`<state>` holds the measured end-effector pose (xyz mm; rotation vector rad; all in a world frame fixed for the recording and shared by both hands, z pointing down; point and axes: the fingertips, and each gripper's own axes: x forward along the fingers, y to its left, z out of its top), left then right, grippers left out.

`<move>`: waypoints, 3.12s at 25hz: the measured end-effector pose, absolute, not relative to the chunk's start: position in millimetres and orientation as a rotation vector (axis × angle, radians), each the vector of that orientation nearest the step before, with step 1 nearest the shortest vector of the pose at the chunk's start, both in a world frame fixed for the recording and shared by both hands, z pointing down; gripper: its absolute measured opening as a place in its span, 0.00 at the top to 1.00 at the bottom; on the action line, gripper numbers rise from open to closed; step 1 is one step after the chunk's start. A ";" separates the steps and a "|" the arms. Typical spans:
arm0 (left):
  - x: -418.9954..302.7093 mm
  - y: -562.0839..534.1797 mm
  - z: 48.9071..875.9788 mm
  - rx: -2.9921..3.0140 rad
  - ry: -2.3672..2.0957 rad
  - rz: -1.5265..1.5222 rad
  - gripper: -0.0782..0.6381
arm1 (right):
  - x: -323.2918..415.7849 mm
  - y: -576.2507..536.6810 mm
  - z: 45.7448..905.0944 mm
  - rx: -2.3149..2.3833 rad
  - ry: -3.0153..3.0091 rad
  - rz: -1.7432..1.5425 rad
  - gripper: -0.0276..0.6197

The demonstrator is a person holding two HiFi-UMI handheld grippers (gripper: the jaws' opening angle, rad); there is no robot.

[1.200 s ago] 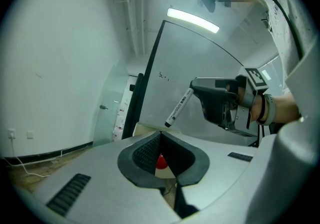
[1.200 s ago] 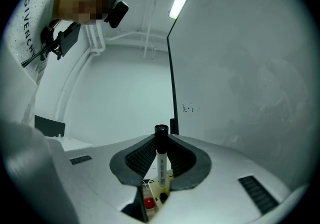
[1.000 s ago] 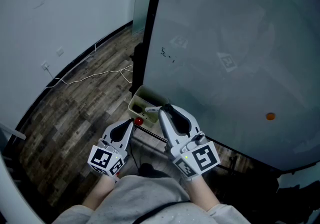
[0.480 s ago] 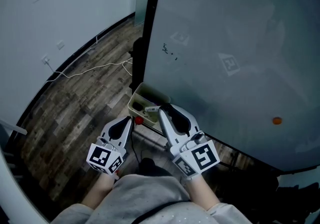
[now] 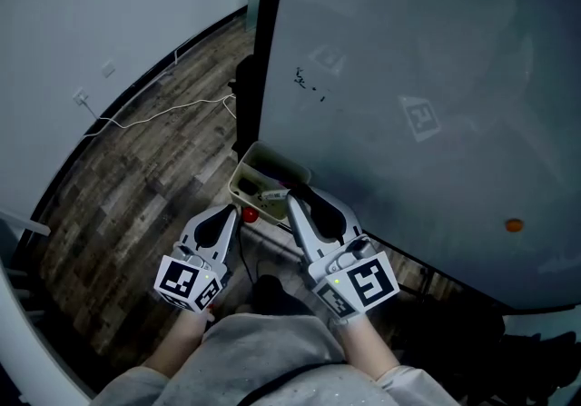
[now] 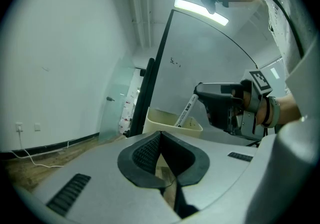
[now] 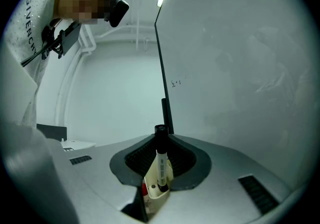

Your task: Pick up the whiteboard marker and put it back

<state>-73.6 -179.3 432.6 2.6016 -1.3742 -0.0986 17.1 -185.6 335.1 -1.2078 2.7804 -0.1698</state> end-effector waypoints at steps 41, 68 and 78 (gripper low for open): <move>-74.6 -181.9 464.0 2.518 -1.385 -0.042 0.87 | 10.8 -185.0 384.2 -1.198 2.850 -0.196 0.84; -66.5 -171.6 465.1 2.537 -1.349 -0.043 0.87 | 20.1 -165.8 397.1 -1.220 2.821 -0.252 0.84; -66.5 -163.6 461.7 2.542 -1.347 -0.040 0.87 | 22.8 -158.1 400.5 -1.238 2.826 -0.259 0.84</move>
